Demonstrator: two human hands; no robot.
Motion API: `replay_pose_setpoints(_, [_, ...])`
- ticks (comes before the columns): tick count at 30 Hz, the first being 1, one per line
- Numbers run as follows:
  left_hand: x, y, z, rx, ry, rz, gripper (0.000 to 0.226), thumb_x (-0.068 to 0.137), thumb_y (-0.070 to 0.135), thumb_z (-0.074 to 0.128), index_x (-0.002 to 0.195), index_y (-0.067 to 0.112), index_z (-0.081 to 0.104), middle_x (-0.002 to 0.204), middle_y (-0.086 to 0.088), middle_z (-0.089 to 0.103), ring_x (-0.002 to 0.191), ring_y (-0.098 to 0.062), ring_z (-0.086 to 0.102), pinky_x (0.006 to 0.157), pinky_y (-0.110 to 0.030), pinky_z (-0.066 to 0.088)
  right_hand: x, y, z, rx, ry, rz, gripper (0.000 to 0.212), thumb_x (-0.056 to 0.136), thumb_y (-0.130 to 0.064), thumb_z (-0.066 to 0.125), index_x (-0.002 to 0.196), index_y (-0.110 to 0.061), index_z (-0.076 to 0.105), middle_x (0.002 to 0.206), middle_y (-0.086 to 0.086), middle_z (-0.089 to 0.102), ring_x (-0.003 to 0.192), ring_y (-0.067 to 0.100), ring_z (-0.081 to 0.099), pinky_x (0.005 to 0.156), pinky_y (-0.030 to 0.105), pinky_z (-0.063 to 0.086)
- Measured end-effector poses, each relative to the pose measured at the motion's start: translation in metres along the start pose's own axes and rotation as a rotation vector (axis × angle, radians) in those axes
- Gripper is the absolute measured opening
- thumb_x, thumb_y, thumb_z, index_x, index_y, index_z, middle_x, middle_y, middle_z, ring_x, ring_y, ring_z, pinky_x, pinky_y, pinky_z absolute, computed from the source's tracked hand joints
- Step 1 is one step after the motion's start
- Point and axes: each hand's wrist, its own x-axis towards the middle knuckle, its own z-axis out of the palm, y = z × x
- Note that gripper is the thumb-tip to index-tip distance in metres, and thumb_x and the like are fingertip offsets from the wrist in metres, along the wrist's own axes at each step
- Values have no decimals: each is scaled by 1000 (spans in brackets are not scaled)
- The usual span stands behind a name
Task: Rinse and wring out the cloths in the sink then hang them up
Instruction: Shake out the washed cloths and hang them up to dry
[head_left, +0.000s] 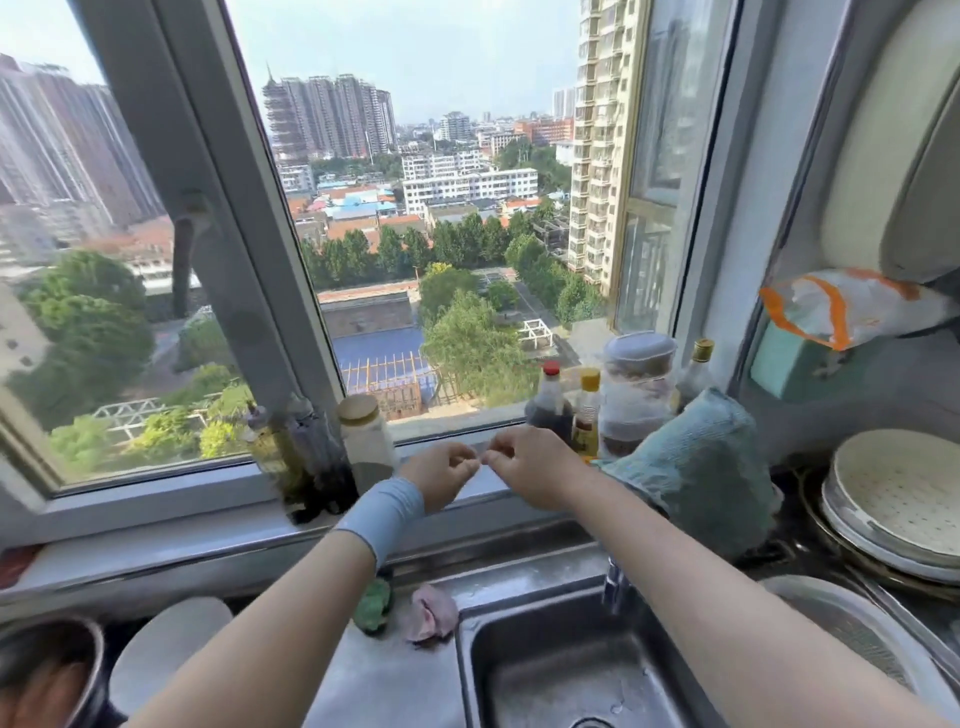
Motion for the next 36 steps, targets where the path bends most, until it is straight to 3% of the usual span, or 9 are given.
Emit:
replay_pose_setpoints(9, [-21,-162,40,59,-210,-246,34,96,29,54,128,22,60,129,2,64,116,-17,60,98,-24,42,48,7,180,1,-412,215,36,94,-27,55,127,-17,66,129,3,67,119,21,60,98,27,45])
replay_pose_setpoints(13, [-20,-197,77,10,-276,-288,46,97,24,53,143,17,49,141,-3,55,125,-20,55,101,-21,38,56,30,239,13,-474,332,58,97,-28,51,152,-17,38,155,5,42,137,22,45,104,25,39])
replay_pose_setpoints(17, [-10,-213,109,-72,-327,-328,58,100,26,48,154,20,28,157,-6,34,142,-24,37,112,-23,26,60,52,284,273,-442,534,66,100,-36,48,158,-25,19,131,11,56,97,26,63,65,27,52])
replay_pose_setpoints(19, [-6,-220,121,-137,-378,-373,61,100,27,48,156,20,22,159,-9,30,143,-26,35,114,-25,27,59,58,301,351,-406,583,69,98,-31,53,158,-21,20,118,6,57,87,22,61,66,29,55])
replay_pose_setpoints(22, [-5,-227,133,-266,-407,-453,67,97,27,52,155,21,20,152,-11,41,134,-27,46,105,-22,35,54,65,317,372,-357,622,73,84,-24,70,149,-14,38,125,15,64,97,24,63,88,36,53])
replay_pose_setpoints(26, [-5,-229,136,-495,-260,-528,65,87,21,66,146,15,40,137,-13,57,120,-26,58,99,-29,48,52,62,312,419,-209,670,48,74,-29,82,115,-16,61,94,0,68,80,15,65,66,21,49])
replay_pose_setpoints(30, [-7,-216,112,-553,-105,-447,36,79,36,78,111,21,72,110,3,72,98,-10,64,78,-20,49,53,50,282,551,-75,600,23,73,-30,84,87,-20,69,71,-5,72,56,3,66,50,19,49])
replay_pose_setpoints(34, [-17,-189,71,-470,82,-379,16,82,37,72,86,23,67,87,7,69,81,-9,63,63,-21,44,48,27,237,678,-62,465,8,81,-23,79,74,-21,76,65,-1,73,54,11,62,50,28,53])
replay_pose_setpoints(36, [-27,-173,58,-501,187,-376,11,89,28,67,83,22,61,82,5,64,77,-14,60,59,-19,42,42,14,217,664,-3,392,16,87,-16,72,74,-25,78,68,-5,74,58,7,63,59,28,54])
